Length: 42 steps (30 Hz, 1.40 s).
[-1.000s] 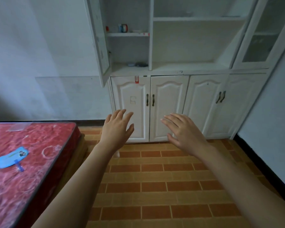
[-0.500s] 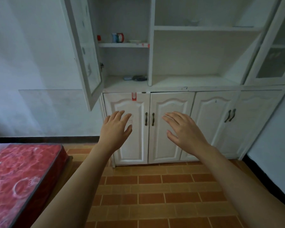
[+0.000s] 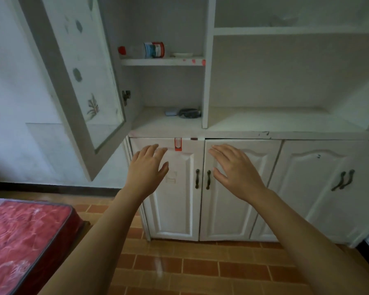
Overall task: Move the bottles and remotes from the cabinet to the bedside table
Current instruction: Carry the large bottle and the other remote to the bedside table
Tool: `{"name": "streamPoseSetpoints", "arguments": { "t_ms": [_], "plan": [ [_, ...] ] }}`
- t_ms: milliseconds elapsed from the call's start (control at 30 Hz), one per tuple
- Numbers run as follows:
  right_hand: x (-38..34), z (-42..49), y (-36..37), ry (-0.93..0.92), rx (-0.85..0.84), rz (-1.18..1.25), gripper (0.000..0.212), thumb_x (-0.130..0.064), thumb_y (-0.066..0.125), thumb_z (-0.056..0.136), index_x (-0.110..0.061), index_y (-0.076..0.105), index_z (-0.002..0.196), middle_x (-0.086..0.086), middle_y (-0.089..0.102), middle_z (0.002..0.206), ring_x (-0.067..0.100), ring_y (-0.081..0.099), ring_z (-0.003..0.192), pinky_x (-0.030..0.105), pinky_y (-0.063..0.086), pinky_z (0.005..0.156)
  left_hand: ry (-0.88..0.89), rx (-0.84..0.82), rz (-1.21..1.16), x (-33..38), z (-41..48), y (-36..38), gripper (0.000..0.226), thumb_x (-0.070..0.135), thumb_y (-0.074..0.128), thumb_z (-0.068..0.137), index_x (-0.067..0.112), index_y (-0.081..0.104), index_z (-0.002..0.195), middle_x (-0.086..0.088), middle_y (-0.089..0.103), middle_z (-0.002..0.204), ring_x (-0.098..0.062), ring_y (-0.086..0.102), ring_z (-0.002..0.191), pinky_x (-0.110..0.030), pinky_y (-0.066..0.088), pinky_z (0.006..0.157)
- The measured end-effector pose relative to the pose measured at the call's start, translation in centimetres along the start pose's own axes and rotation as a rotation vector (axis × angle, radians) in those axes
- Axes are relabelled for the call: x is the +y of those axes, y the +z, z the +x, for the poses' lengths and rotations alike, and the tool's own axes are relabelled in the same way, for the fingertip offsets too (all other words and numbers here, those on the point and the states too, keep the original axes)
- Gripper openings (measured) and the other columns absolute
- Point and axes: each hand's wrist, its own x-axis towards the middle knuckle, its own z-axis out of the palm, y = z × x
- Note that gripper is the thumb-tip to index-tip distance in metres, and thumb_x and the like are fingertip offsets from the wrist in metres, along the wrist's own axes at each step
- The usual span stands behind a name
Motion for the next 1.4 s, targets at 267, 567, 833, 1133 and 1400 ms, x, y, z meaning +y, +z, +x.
{"name": "streamPoseSetpoints", "arguments": {
  "t_ms": [267,567,833,1133,1400],
  "plan": [
    [9.3,10.8,3.4,-0.089,-0.061,0.057,0.053,-0.036,0.031,0.087,-0.016,0.039,0.135,0.005,0.046,0.139,0.024,0.037,0.131,0.037,0.025,0.11,-0.141,0.023,-0.026,1.5,11.4,3.9,0.047,0.037,0.041,0.093,0.023,0.033,0.138,-0.005,0.032,0.148,-0.024,0.026,0.137,-0.041,0.02,0.112],
    [13.1,18.6,8.6,-0.17,-0.065,0.136,0.049,-0.03,0.04,0.087,-0.014,0.043,0.133,0.007,0.05,0.136,0.025,0.042,0.128,0.038,0.03,0.107,-0.25,0.038,-0.002,-1.0,17.5,7.2,0.047,0.035,0.045,0.092,0.021,0.036,0.137,-0.008,0.037,0.145,-0.026,0.029,0.135,-0.042,0.022,0.111],
    [12.6,25.7,11.5,-0.195,-0.017,0.144,0.05,-0.034,0.034,0.084,-0.01,0.052,0.125,0.01,0.059,0.125,0.028,0.053,0.119,0.043,0.041,0.098,-0.214,0.086,0.0,-5.1,23.8,8.1,0.047,0.035,0.043,0.093,0.02,0.036,0.136,-0.008,0.038,0.144,-0.026,0.033,0.132,-0.041,0.025,0.108],
    [11.2,32.8,12.5,-0.184,0.018,0.194,0.05,-0.033,0.038,0.088,-0.013,0.042,0.133,0.006,0.05,0.135,0.024,0.043,0.127,0.036,0.034,0.104,-0.143,0.232,0.022,-9.6,30.3,6.5,0.045,0.031,0.046,0.092,0.018,0.039,0.134,-0.009,0.042,0.141,-0.027,0.038,0.129,-0.041,0.03,0.106],
    [11.0,36.4,11.0,-0.261,0.087,0.211,0.048,-0.037,0.035,0.088,-0.013,0.047,0.128,0.007,0.054,0.13,0.024,0.046,0.123,0.03,0.033,0.1,-0.082,0.525,-0.1,-10.4,35.0,3.0,0.042,0.02,0.054,0.089,0.011,0.047,0.129,-0.013,0.052,0.131,-0.029,0.046,0.121,-0.042,0.034,0.102]
  ]
}}
